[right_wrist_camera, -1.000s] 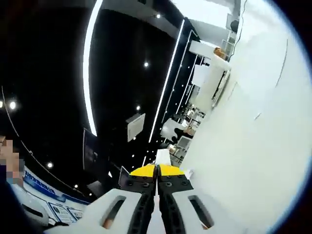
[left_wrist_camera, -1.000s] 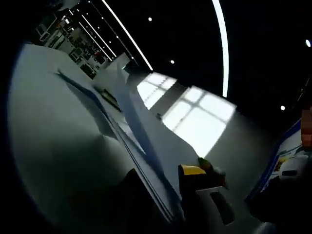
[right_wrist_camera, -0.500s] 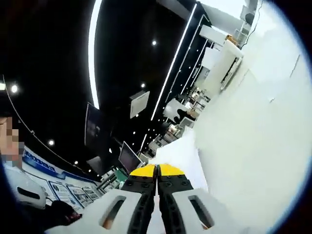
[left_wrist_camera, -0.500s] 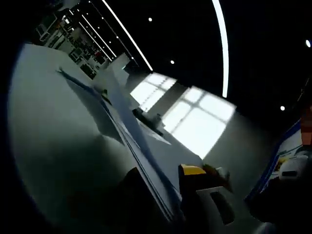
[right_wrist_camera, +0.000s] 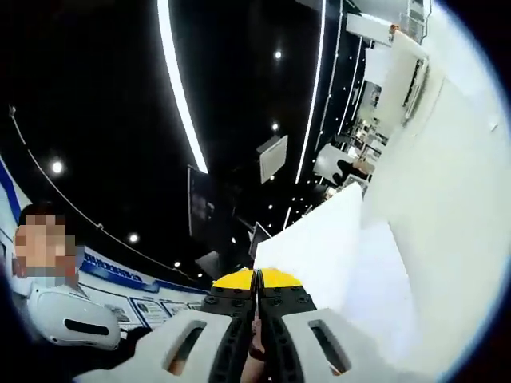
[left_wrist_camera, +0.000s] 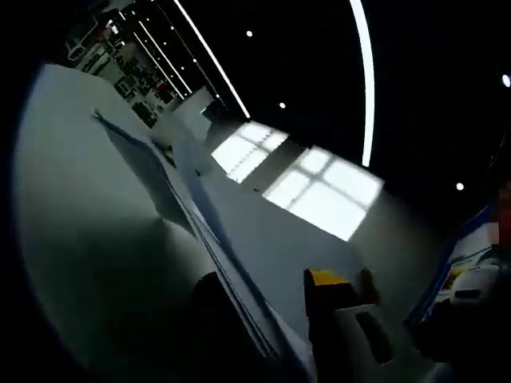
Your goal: Organize the stack of printing papers by aligning and flattening the scattered papers on the table
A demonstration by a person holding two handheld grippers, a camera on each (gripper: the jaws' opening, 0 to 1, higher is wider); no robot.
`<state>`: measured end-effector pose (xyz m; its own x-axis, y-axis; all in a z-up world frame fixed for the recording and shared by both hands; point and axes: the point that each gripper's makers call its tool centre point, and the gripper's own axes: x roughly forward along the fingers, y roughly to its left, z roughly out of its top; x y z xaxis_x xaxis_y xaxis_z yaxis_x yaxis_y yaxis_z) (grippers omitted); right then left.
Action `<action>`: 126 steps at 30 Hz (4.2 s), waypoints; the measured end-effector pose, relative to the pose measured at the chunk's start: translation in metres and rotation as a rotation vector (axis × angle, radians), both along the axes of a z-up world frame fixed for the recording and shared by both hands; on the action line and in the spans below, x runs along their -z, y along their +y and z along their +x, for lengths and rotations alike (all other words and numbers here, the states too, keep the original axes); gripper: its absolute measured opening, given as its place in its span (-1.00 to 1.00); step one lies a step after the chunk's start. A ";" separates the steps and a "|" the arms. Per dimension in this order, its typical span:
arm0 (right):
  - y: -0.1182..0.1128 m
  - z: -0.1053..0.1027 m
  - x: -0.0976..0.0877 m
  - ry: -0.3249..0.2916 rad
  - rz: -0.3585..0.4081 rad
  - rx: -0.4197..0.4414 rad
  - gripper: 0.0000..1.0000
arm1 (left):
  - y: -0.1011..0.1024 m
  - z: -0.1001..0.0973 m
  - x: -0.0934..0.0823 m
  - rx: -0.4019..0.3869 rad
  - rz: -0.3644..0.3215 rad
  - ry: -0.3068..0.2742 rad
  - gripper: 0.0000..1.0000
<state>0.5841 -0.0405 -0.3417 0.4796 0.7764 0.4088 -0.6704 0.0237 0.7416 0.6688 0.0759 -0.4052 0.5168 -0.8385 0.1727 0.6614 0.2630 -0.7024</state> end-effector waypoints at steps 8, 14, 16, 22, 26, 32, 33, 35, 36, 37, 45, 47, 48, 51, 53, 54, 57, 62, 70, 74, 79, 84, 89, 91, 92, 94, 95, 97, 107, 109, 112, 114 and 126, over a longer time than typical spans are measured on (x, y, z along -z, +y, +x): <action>0.011 -0.005 -0.014 -0.004 0.067 -0.048 -1.00 | 0.000 0.000 0.000 -0.004 0.000 0.002 -0.32; 0.025 -0.017 -0.034 -0.045 0.106 -0.117 -1.00 | 0.000 -0.001 -0.002 0.003 -0.018 0.011 -0.27; 0.029 -0.022 -0.038 -0.062 0.109 -0.140 -1.00 | 0.000 -0.001 -0.002 0.004 -0.023 0.013 -0.27; 0.033 -0.030 -0.035 -0.108 0.079 -0.177 -1.00 | 0.000 -0.001 -0.003 0.005 -0.029 0.017 -0.27; 0.027 -0.016 -0.004 -0.049 0.000 -0.131 -1.00 | 0.000 -0.001 -0.003 0.008 -0.031 0.020 -0.29; 0.024 -0.020 -0.002 -0.027 0.050 -0.159 -1.00 | 0.000 -0.001 0.002 0.012 -0.002 0.016 -0.52; 0.025 -0.020 -0.002 -0.031 0.047 -0.160 -1.00 | 0.000 -0.001 0.004 0.009 0.016 0.009 -0.56; 0.027 -0.021 -0.003 -0.039 0.038 -0.163 -1.00 | 0.000 0.000 0.006 0.005 0.031 0.002 -0.64; 0.027 -0.022 -0.003 -0.042 0.036 -0.164 -1.00 | -0.001 -0.001 0.006 0.006 0.034 0.001 -0.68; 0.027 -0.022 -0.002 -0.043 0.029 -0.163 -1.00 | -0.001 -0.002 0.007 0.006 0.039 0.000 -0.75; 0.017 -0.013 0.016 -0.080 -0.122 -0.074 -0.86 | 0.002 -0.001 0.008 -0.008 0.040 0.006 -0.88; 0.013 -0.010 0.018 -0.111 -0.166 -0.053 -0.75 | 0.001 -0.001 0.008 -0.009 0.042 0.004 -0.88; 0.010 -0.008 0.019 -0.117 -0.186 -0.042 -0.65 | 0.001 -0.001 0.007 -0.007 0.041 0.004 -0.88; 0.003 -0.001 0.020 -0.118 -0.200 -0.053 -0.48 | 0.001 -0.001 0.007 -0.006 0.040 0.004 -0.88; -0.003 0.007 0.025 -0.094 -0.219 -0.072 -0.46 | 0.001 -0.001 0.007 -0.004 0.039 0.003 -0.88; -0.007 0.014 0.030 -0.072 -0.243 -0.056 -0.44 | 0.001 -0.001 0.007 -0.004 0.039 0.004 -0.88; -0.018 0.032 0.047 -0.029 -0.346 -0.035 -0.42 | 0.001 -0.001 0.007 -0.003 0.040 0.002 -0.88; -0.042 0.063 0.065 -0.030 -0.512 0.039 -0.40 | 0.002 0.000 0.007 -0.003 0.040 0.000 -0.88; -0.034 0.115 0.058 -0.104 -0.573 -0.070 -0.38 | 0.002 -0.001 0.007 0.003 0.039 -0.003 -0.88; -0.022 0.131 0.075 -0.058 -0.606 -0.131 -0.40 | 0.002 -0.001 0.006 0.006 0.037 -0.003 -0.88; -0.016 0.134 0.083 0.009 -0.559 -0.190 -0.74 | 0.002 -0.001 0.006 0.007 0.035 -0.003 -0.88; -0.016 0.127 0.074 0.001 -0.501 -0.236 -1.00 | 0.002 0.000 0.006 0.000 0.034 -0.006 -0.84; -0.014 0.122 0.068 -0.007 -0.493 -0.224 -1.00 | 0.003 0.001 0.004 -0.006 0.026 -0.004 -0.72; -0.011 0.119 0.061 0.007 -0.449 -0.209 -1.00 | 0.003 0.001 0.004 -0.007 0.022 -0.002 -0.67; -0.009 0.118 0.059 0.012 -0.435 -0.210 -1.00 | 0.003 0.001 0.004 -0.010 0.021 -0.003 -0.65; -0.006 0.114 0.057 0.039 -0.412 -0.217 -1.00 | 0.003 0.002 0.003 -0.011 0.021 -0.004 -0.63; -0.005 0.114 0.055 0.052 -0.397 -0.215 -1.00 | 0.003 0.002 0.003 -0.012 0.022 -0.004 -0.63; -0.006 0.117 0.049 0.121 -0.328 -0.202 -1.00 | 0.003 0.002 0.003 -0.015 0.021 -0.005 -0.59; -0.010 0.125 0.036 0.275 -0.122 -0.238 -1.00 | 0.001 0.000 -0.002 -0.006 -0.009 0.002 -0.40; -0.003 0.120 0.033 0.276 -0.121 -0.253 -1.00 | 0.000 0.000 -0.002 -0.006 -0.012 0.002 -0.40; 0.002 0.112 0.017 0.284 -0.042 -0.295 -1.00 | 0.001 0.000 -0.002 -0.006 -0.014 0.003 -0.40; 0.005 0.110 0.006 0.287 0.010 -0.316 -1.00 | 0.001 0.001 -0.003 -0.007 -0.016 0.003 -0.39; 0.030 0.099 0.025 0.318 -0.019 -0.318 -1.00 | 0.002 0.002 -0.003 -0.006 -0.017 0.003 -0.39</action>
<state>0.6836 -0.0103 -0.3669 0.3155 0.9114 0.2641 -0.3858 -0.1311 0.9132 0.6706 0.0782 -0.4026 0.5224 -0.8322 0.1857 0.6578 0.2547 -0.7088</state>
